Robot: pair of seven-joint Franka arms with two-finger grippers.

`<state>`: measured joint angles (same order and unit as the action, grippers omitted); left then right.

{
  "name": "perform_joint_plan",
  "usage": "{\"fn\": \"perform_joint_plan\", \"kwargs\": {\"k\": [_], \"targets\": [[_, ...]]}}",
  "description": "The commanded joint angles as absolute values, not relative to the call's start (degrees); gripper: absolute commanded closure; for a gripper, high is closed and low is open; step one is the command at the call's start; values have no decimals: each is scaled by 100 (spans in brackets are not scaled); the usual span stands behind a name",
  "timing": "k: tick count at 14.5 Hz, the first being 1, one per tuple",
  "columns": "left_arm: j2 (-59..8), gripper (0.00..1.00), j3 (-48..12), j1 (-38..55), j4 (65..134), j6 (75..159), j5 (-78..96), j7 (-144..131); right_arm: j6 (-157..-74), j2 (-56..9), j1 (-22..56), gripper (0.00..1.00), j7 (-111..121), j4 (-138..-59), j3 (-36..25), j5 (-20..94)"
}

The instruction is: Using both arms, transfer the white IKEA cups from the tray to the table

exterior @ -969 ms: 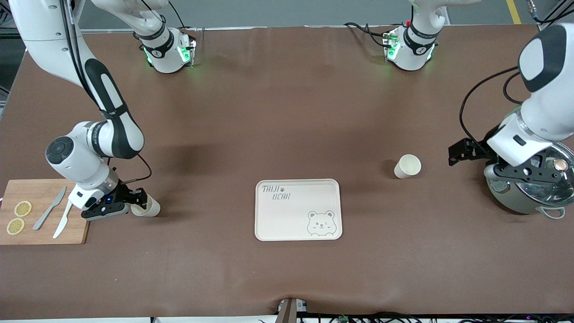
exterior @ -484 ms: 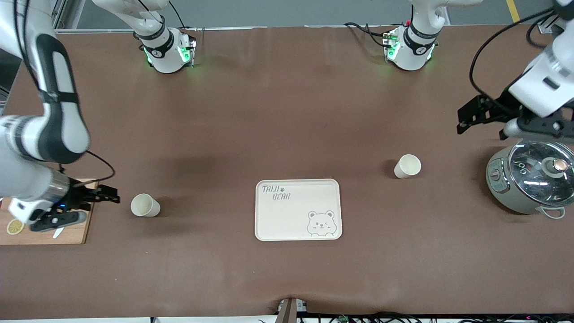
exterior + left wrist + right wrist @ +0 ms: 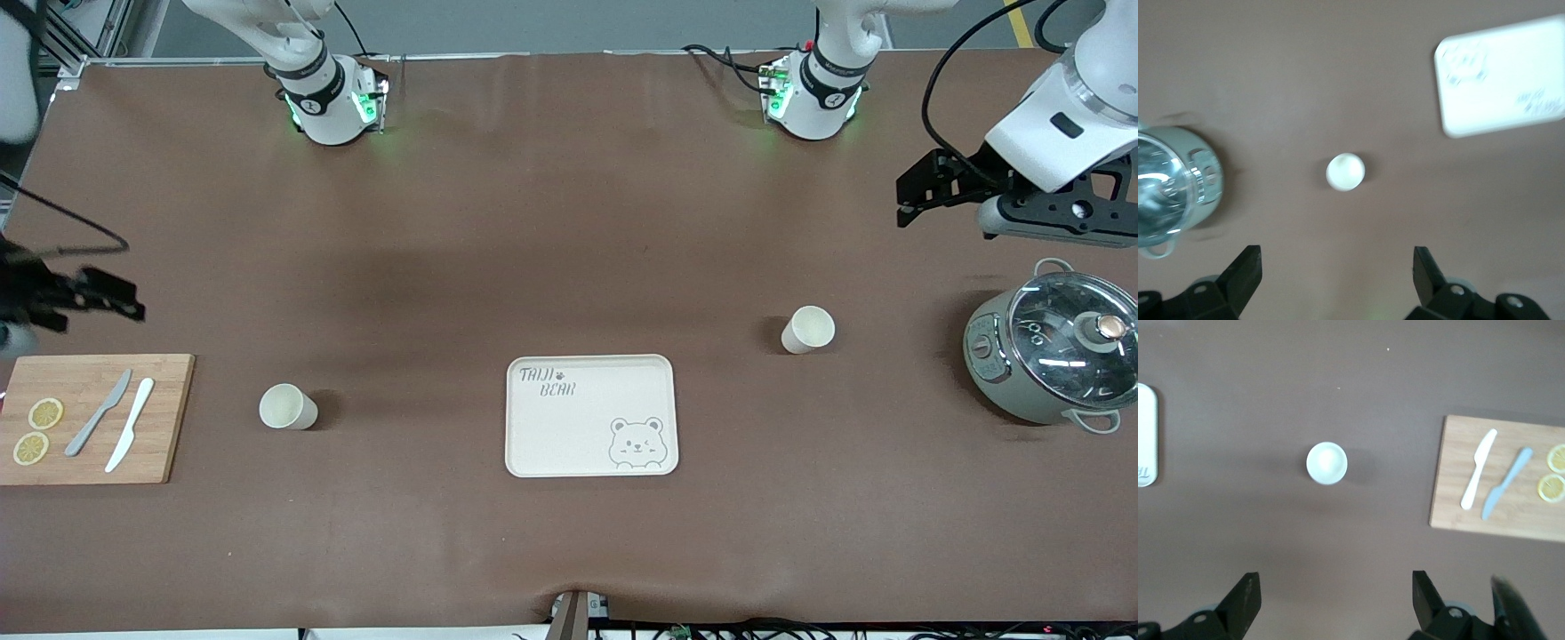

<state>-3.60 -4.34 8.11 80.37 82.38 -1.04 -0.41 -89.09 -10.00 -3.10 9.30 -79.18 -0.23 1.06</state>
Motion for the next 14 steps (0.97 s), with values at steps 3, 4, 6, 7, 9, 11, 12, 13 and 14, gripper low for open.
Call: {"fn": "perform_joint_plan", "kwargs": {"k": [3, 4, 6, 7, 9, 11, 12, 13, 14], "targets": [[-325, 0, -334, 844, 8051, 7928, -343, 404, -8552, -273, -308, 0, 308, -8174, 9, -254], [-325, 0, -334, 826, 8059, 7928, -343, 396, -8552, -264, -316, 0, 299, -8174, 0, -264], [-343, 0, -334, 817, 8060, 7928, -343, 404, -8569, -290, -316, 0, 299, -8174, 0, -272], [-343, 0, -334, 809, 8068, 7928, -343, 422, -8569, -299, -325, 0, 299, -8174, 0, -272], [-352, 0, -334, 800, 8068, 7928, -334, 431, -8569, -299, -334, 0, 299, -8165, -9, -281], [-369, 0, -334, 800, 8068, 7928, -343, 413, -8587, -308, -343, 0, 299, -8156, -9, -307], [-378, 0, -334, 800, 8068, 7928, -334, 413, -8587, -316, -343, 0, 299, -8130, -9, -334], [-395, 0, -334, 800, 8068, 7928, -334, 422, -8570, -316, -343, 0, 299, -8104, -9, -343], [-396, 0, -334, 791, 8077, 7928, -343, 439, -8587, -325, -351, 0, 290, -8077, -9, -334]]}}
